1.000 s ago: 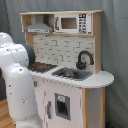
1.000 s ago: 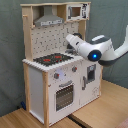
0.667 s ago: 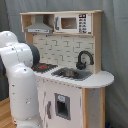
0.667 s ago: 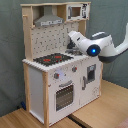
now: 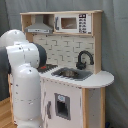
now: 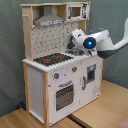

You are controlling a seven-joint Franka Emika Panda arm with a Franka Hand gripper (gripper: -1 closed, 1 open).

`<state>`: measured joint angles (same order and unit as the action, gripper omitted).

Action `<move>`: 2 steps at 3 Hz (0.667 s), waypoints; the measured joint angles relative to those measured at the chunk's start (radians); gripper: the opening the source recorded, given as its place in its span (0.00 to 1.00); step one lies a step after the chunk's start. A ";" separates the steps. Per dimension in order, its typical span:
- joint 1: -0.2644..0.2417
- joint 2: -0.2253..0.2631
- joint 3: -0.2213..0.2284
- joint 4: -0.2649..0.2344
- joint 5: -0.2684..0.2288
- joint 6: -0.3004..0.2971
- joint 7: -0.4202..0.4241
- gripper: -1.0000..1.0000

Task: Play with the kitchen

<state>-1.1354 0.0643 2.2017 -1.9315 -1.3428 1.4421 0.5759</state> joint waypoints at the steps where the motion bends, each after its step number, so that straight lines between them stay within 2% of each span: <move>1: -0.028 0.052 -0.016 0.000 0.047 0.000 0.065 1.00; 2: -0.049 0.123 -0.032 0.000 0.088 0.000 0.122 1.00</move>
<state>-1.1848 0.1873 2.1696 -1.9313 -1.2550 1.4421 0.6982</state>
